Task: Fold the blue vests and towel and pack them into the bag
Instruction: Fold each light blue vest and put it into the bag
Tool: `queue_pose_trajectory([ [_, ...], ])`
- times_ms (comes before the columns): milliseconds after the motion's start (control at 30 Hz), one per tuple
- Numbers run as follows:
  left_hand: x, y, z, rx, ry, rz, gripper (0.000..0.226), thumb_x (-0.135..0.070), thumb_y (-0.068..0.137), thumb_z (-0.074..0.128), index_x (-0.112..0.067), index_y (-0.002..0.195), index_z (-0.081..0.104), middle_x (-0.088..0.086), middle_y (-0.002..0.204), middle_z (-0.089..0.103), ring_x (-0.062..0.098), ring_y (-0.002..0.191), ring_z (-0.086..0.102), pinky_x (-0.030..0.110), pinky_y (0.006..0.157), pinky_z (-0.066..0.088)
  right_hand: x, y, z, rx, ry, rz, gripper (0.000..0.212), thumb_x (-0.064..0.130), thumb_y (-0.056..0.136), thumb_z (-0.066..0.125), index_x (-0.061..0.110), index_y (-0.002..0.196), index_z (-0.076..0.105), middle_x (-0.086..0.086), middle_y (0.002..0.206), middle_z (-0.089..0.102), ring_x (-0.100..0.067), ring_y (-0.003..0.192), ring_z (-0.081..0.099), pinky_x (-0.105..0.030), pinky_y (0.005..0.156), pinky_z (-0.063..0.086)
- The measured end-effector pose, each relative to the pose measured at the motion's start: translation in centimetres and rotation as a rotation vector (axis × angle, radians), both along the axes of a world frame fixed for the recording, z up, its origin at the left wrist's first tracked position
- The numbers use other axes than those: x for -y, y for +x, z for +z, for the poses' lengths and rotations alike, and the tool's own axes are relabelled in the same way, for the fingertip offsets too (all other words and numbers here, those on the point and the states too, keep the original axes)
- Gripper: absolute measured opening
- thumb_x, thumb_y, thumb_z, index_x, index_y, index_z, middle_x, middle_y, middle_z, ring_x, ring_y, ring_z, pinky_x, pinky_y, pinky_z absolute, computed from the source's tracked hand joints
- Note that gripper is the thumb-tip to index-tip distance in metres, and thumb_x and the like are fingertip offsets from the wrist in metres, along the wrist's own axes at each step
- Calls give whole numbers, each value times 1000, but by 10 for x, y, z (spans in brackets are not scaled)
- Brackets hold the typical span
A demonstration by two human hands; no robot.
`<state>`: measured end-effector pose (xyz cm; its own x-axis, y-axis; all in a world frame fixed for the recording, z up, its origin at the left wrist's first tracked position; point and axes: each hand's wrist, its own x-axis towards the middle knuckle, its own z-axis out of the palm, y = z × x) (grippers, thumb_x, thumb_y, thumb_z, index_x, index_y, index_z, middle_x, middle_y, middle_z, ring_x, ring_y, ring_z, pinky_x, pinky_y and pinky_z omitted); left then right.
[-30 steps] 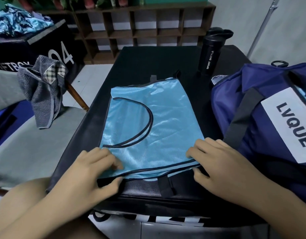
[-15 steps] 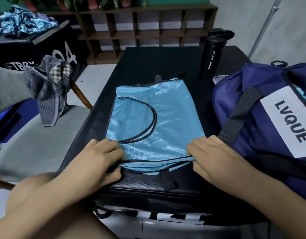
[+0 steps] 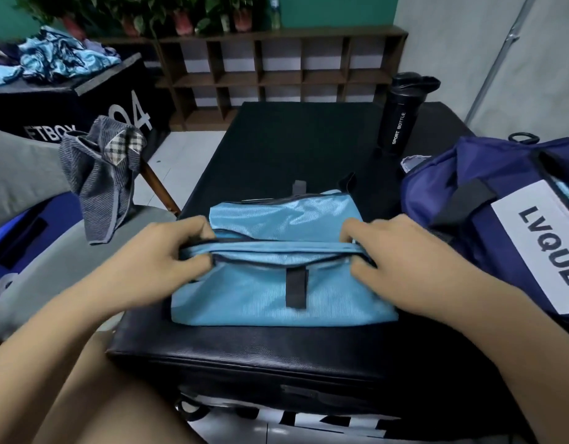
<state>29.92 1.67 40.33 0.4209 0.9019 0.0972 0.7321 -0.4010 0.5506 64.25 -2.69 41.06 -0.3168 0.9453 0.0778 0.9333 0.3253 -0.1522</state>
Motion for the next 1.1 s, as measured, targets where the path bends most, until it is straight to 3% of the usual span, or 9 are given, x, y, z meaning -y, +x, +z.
queue_pose_trajectory([
  [67, -22, 7, -2, -10, 12, 53, 12, -12, 89, 71, -19, 89, 61, 1, 69, 66, 15, 59, 56, 33, 60, 47, -25, -2, -4, 67, 62, -75, 9, 26, 99, 50, 31, 106, 48, 5, 82, 55, -29, 87, 53, -42, 87, 44],
  [167, -53, 17, -6, -20, 29, 127, 11, -18, 89, 69, -20, 86, 59, -2, 72, 68, 11, 60, 56, 25, 57, 42, -57, -9, -9, 149, 103, -133, 14, 17, 100, 50, 26, 109, 48, 2, 85, 61, -30, 88, 57, -44, 96, 41],
  [433, -115, 31, -18, -57, 11, 206, 11, -28, 91, 67, -24, 82, 60, -4, 71, 69, 18, 70, 63, 37, 64, 49, -109, -14, -31, 25, 121, -292, 24, 2, 94, 53, 23, 106, 52, 1, 78, 58, -20, 71, 46, -42, 89, 41],
  [600, -132, 35, -38, -98, 26, 234, 10, -28, 92, 66, -26, 85, 60, -5, 77, 67, 15, 72, 61, 32, 59, 42, -131, -17, -56, 23, 233, -325, 27, 3, 90, 60, 24, 107, 57, 2, 88, 64, -28, 84, 56, -45, 86, 41],
  [733, -143, 29, -57, -92, 170, 273, 12, -25, 90, 67, -31, 90, 57, -10, 93, 61, 18, 89, 60, 40, 76, 50, -133, -18, -76, -59, 419, -354, 39, 0, 83, 69, 20, 116, 63, -2, 110, 59, -30, 101, 52, -45, 92, 39],
  [833, -139, 34, -60, -82, 360, 304, 16, -24, 90, 67, -31, 99, 56, -10, 98, 59, 22, 97, 60, 51, 86, 52, -126, -26, -71, -181, 531, -261, 34, 2, 87, 66, 18, 117, 64, 0, 122, 56, -28, 109, 50, -42, 98, 38],
  [967, -117, 55, -52, 25, 426, 134, 16, -22, 90, 70, -29, 97, 59, -14, 93, 57, 17, 92, 59, 48, 83, 52, -105, -48, -61, -286, 441, -124, 2, 20, 99, 59, 21, 100, 58, 7, 96, 57, -21, 87, 54, -40, 78, 46],
  [1033, -103, 68, -53, 62, 316, 50, 16, -23, 89, 72, -31, 89, 58, -15, 84, 62, 9, 84, 62, 43, 77, 53, -99, -54, -64, -265, 268, -154, 12, 32, 102, 54, 24, 93, 51, 7, 76, 59, -22, 74, 58, -42, 69, 50],
  [1100, -91, 78, -60, 53, 187, -9, 16, -26, 88, 73, -31, 84, 59, -14, 79, 65, 8, 79, 64, 38, 73, 54, -98, -54, -67, -163, 124, -187, 19, 39, 101, 51, 23, 90, 48, 3, 73, 61, -28, 74, 60, -42, 71, 52],
])
